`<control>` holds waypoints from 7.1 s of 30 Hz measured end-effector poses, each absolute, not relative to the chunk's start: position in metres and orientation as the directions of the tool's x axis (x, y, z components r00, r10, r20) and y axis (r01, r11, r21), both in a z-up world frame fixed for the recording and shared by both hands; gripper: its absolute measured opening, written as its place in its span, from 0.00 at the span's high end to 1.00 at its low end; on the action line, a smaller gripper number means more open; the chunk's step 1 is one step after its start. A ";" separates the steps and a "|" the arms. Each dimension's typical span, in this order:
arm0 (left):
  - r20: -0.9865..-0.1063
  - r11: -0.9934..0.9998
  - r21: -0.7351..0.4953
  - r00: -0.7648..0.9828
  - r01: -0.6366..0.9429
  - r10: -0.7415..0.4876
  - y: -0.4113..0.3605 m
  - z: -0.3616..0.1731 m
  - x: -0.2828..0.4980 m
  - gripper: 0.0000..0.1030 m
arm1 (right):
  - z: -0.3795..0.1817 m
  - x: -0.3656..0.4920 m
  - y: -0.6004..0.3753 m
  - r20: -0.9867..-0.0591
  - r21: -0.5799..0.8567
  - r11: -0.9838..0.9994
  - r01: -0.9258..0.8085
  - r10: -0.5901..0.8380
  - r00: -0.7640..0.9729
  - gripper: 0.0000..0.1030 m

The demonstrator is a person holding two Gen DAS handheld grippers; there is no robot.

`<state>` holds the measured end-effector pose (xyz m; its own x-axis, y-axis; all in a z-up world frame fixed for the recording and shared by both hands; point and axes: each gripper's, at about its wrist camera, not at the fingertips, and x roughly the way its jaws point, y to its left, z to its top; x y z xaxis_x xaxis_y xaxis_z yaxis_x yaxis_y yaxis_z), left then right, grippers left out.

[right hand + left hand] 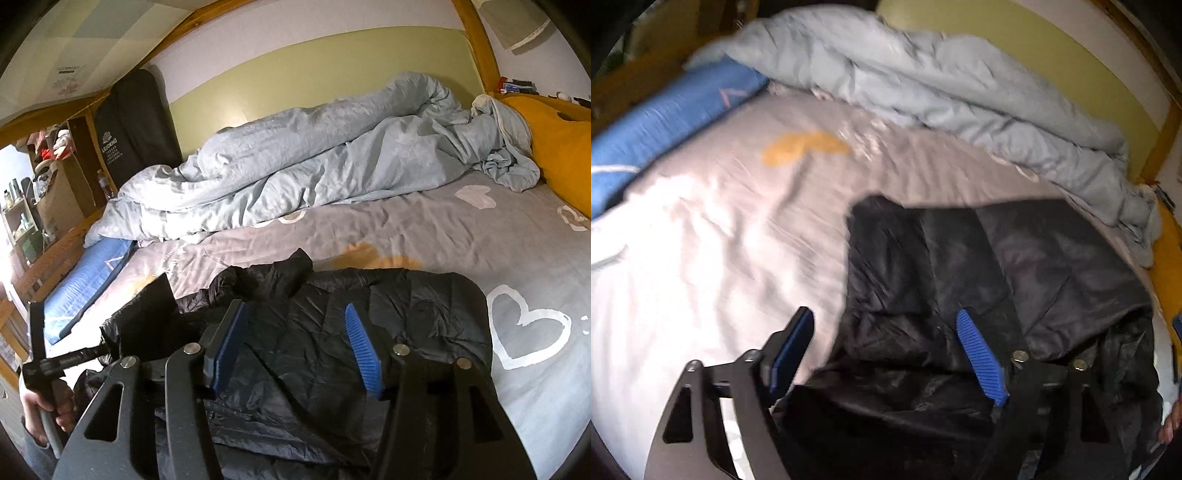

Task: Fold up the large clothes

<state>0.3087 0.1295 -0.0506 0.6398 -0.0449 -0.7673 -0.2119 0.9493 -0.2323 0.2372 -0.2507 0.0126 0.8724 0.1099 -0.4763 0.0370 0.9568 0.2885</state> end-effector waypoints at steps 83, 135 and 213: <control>-0.660 0.991 -0.009 0.746 -0.130 0.092 0.127 -0.029 0.336 0.91 | 0.010 0.210 -0.273 -0.367 0.136 0.991 0.002 0.049 0.929 0.89; -0.470 0.998 -0.057 0.882 -0.013 -0.015 0.069 0.091 0.162 0.50 | 0.089 0.152 -0.213 -0.483 0.100 0.993 0.062 -0.006 0.875 0.14; -0.610 0.970 0.243 0.775 -0.016 0.166 0.025 -0.096 0.118 0.04 | -0.095 0.081 -0.175 -0.611 -0.415 0.904 0.101 -0.359 0.705 0.01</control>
<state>0.1181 0.0249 -0.0958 0.7748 0.1655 -0.6101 -0.0157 0.9698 0.2432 0.0809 -0.1745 -0.0950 0.7053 -0.3592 -0.6112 0.1007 0.9042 -0.4151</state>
